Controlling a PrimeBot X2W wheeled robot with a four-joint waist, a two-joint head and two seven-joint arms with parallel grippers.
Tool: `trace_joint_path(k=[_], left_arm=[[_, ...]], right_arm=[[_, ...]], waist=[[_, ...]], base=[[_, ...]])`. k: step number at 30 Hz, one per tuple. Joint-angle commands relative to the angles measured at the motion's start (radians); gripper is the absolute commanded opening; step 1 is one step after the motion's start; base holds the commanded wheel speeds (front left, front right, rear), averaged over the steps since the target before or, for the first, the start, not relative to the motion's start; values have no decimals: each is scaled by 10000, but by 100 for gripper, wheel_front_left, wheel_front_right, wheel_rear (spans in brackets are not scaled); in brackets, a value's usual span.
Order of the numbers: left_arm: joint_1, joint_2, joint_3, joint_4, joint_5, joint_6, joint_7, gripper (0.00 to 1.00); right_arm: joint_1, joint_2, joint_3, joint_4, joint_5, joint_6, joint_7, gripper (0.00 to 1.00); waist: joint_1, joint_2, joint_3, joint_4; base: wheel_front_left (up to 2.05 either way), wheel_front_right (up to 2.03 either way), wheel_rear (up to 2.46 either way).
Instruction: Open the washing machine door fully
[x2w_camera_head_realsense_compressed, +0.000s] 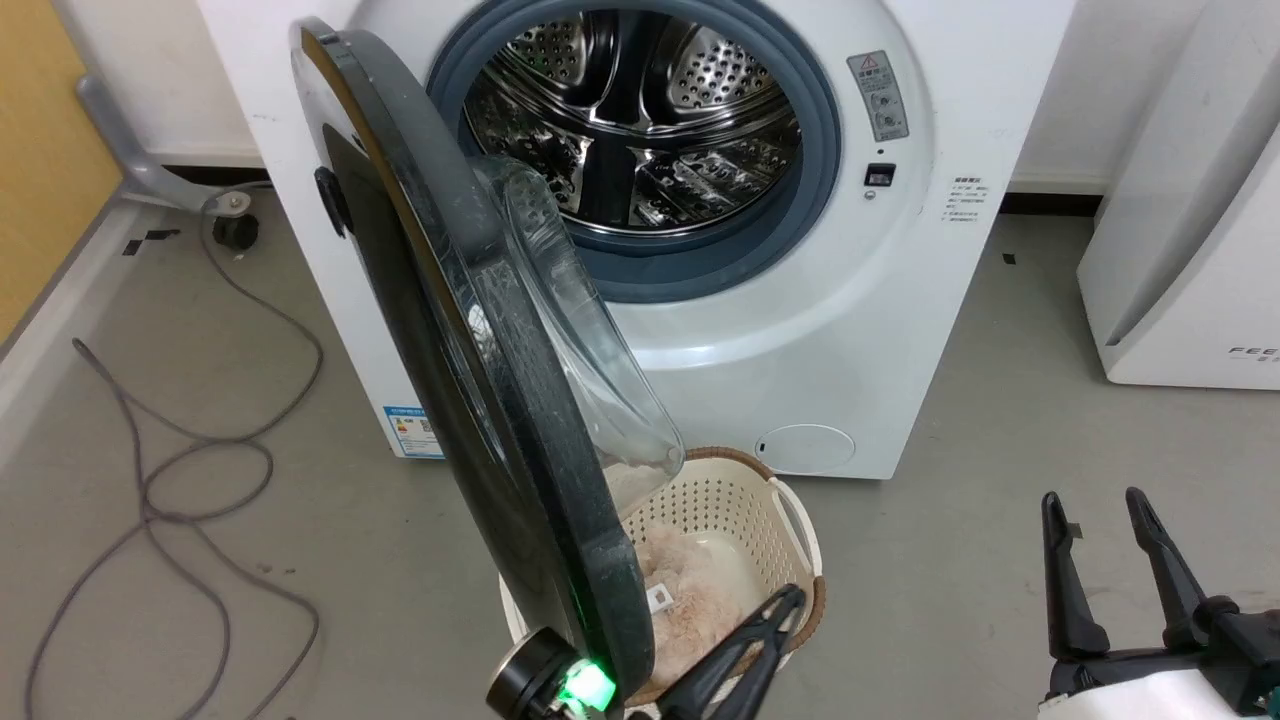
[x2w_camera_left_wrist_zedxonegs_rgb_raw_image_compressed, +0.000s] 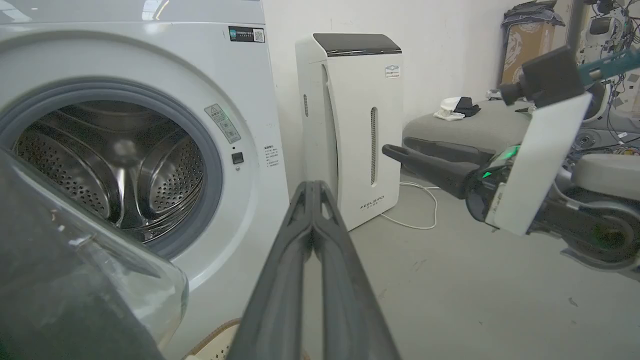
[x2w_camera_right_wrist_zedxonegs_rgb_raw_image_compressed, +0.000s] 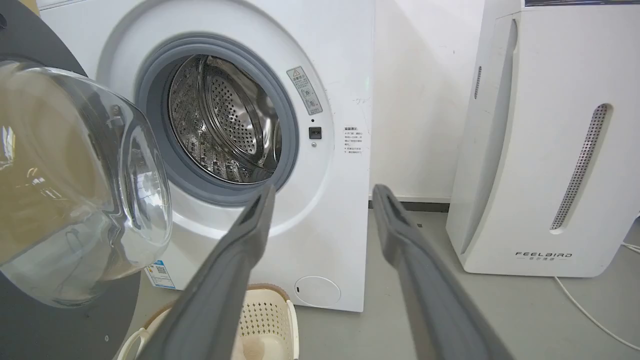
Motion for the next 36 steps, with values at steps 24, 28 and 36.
trace_joint_path(k=[24,28,36], left_arm=[[512,-123,1099,1136,-491,600,-42,0],[691,-131,1121,996,-451,599,-42,0],[898,-79,1429,794,-409,697,-42,0]], right_arm=[[-39,47,28,68,-148,8,-43,100],[-2,47,42,84,-138,8,-43,100],[42,47,109,105,-143,8,-44,100]], waist=[[0,0,346,1227],[0,0,295,1639],[0,0,257,2457]], base=[[0,0,0],[0,0,0],[0,0,0]])
